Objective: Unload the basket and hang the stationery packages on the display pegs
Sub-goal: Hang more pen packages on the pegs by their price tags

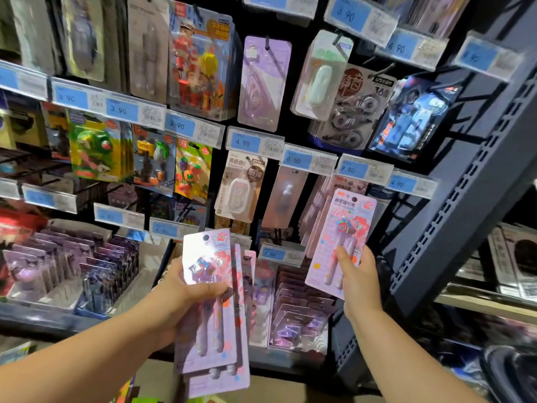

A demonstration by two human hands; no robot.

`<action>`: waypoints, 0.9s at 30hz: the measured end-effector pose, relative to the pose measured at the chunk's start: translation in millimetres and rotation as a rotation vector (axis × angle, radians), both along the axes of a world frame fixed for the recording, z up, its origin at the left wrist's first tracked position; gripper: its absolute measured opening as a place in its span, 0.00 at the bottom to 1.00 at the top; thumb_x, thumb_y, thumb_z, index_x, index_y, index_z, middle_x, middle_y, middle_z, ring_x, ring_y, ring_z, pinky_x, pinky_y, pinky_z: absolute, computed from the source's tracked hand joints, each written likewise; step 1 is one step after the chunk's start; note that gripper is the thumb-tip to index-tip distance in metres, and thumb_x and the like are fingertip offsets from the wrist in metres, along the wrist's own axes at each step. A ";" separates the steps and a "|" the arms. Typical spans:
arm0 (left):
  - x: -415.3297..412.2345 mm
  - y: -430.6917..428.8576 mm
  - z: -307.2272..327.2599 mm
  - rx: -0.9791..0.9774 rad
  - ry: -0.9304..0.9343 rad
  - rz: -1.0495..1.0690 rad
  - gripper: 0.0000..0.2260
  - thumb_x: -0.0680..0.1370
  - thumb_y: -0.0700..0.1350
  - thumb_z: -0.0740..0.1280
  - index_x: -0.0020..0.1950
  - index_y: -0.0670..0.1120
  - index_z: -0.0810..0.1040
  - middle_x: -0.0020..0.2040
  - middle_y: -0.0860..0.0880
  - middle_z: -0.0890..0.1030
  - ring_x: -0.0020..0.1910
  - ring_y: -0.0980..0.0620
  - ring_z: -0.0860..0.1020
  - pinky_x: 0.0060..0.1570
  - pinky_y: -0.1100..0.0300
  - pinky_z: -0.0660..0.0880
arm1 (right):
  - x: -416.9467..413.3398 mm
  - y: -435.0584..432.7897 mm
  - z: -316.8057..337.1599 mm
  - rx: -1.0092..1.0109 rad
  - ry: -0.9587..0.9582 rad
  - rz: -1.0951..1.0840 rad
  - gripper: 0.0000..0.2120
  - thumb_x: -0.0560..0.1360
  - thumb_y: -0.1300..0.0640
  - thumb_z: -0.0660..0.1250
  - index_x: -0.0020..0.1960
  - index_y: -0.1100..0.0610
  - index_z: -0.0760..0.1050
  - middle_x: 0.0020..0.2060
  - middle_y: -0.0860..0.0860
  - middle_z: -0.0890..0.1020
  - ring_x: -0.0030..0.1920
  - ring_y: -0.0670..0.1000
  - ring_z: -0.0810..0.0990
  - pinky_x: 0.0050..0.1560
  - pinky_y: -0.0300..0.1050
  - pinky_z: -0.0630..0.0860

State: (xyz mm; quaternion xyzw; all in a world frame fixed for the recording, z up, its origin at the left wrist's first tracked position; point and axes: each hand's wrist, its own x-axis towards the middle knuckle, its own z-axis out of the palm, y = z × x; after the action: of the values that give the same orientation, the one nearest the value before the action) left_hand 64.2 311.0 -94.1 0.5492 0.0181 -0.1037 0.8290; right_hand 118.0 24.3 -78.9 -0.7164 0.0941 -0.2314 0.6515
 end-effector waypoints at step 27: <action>5.6 1.8 -0.5 0.017 0.002 -0.006 0.41 0.51 0.40 0.86 0.60 0.41 0.74 0.47 0.32 0.82 0.37 0.35 0.83 0.36 0.44 0.80 | 34.6 -10.8 19.5 0.030 -0.063 -0.044 0.29 0.78 0.53 0.68 0.76 0.48 0.63 0.72 0.45 0.69 0.70 0.48 0.69 0.68 0.48 0.65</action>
State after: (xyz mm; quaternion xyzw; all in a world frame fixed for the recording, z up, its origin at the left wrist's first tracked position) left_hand 69.8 312.8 -94.6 0.5563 0.0179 -0.1068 0.8239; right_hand 152.6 13.5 -59.4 -0.6967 0.0927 -0.2665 0.6596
